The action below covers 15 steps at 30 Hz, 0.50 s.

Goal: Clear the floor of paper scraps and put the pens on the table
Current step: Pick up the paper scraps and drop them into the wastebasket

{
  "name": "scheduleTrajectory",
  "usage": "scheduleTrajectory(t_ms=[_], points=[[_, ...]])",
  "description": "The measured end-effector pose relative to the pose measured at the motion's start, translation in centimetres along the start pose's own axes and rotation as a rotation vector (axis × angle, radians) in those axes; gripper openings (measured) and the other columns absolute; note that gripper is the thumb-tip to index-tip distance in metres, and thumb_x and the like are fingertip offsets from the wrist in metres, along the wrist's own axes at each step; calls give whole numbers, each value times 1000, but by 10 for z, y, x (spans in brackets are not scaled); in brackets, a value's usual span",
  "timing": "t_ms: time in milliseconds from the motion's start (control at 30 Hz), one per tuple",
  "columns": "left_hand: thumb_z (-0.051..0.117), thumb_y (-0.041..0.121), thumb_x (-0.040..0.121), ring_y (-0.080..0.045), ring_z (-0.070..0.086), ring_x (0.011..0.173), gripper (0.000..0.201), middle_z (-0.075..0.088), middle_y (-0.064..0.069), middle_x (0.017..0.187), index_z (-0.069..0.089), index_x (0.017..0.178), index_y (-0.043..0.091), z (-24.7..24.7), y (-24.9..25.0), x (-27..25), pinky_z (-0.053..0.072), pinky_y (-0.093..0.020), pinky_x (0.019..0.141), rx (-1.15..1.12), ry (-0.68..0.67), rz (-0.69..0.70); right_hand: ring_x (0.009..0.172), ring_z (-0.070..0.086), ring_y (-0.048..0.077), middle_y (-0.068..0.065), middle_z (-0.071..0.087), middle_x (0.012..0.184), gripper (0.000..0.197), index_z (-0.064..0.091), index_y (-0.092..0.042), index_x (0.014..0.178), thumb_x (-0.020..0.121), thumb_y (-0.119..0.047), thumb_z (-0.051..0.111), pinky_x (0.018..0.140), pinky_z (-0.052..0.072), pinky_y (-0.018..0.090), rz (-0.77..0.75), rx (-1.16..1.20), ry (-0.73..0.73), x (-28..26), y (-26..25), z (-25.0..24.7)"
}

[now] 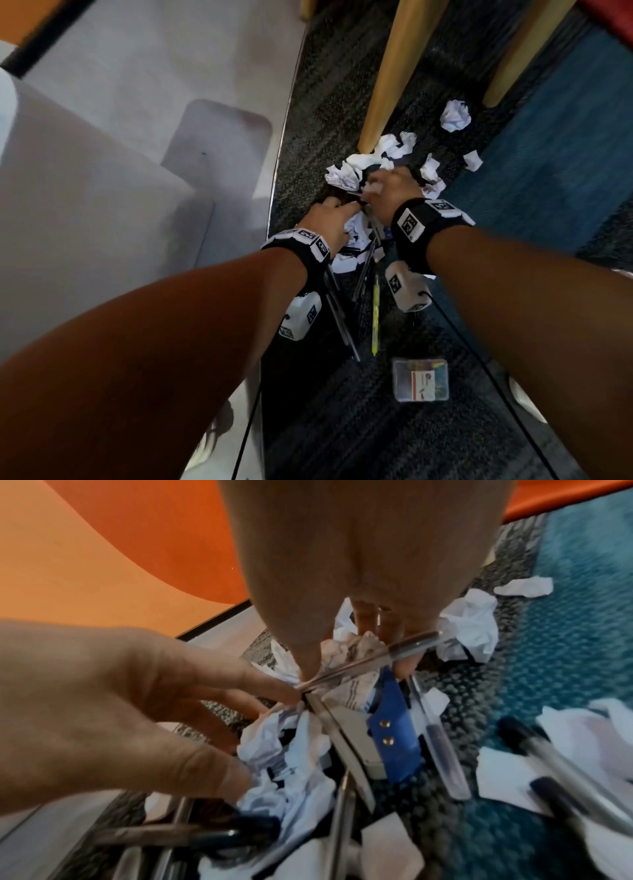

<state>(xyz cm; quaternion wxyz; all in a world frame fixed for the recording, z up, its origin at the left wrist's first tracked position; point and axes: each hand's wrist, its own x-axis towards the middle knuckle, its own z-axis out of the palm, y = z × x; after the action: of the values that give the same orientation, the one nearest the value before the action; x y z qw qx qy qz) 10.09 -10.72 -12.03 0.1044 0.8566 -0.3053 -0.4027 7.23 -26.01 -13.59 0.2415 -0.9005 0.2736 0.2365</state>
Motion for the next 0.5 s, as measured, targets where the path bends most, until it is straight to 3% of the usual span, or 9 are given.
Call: scheduleTrajectory(t_ms=[100, 200, 300, 400, 500], points=[[64, 14, 87, -37, 53, 109, 54, 45, -13, 126, 45, 136, 23, 0, 1, 1, 45, -37, 91, -35, 9, 9, 94, 58, 34, 18, 49, 118, 23, 66, -16, 105, 85, -27, 62, 87, 49, 34, 20, 55, 88, -8, -3, 1], [64, 15, 86, -34, 56, 102, 45, 47, -11, 119, 48, 128, 20, -4, 4, -2, 45, -35, 84, -72, 38, 5, 98, 58, 34, 19, 51, 118, 20, 68, -13, 104, 88, -23, 61, 84, 43, 28, 45, 117, 147, -15, 0, -6], [62, 19, 88, -32, 55, 105, 47, 48, -11, 122, 46, 132, 21, -12, 6, -13, 44, -34, 85, -73, 57, -7, 102, 59, 31, 15, 57, 119, 16, 67, -18, 102, 90, -26, 61, 79, 43, 28, 71, 167, 189, -27, 0, -23], [61, 23, 86, -29, 53, 116, 51, 49, -10, 130, 46, 134, 27, -29, 12, -28, 44, -33, 93, -72, 112, -21, 99, 61, 29, 13, 65, 109, 14, 67, -19, 100, 88, -25, 62, 78, 46, 28, 82, 233, 218, -47, -4, -45], [59, 27, 87, -29, 53, 117, 50, 52, -12, 132, 47, 134, 28, -56, 22, -49, 45, -32, 94, -63, 159, -13, 95, 61, 25, 12, 67, 103, 14, 66, -18, 101, 90, -26, 62, 75, 41, 23, 82, 271, 208, -70, -10, -66]])
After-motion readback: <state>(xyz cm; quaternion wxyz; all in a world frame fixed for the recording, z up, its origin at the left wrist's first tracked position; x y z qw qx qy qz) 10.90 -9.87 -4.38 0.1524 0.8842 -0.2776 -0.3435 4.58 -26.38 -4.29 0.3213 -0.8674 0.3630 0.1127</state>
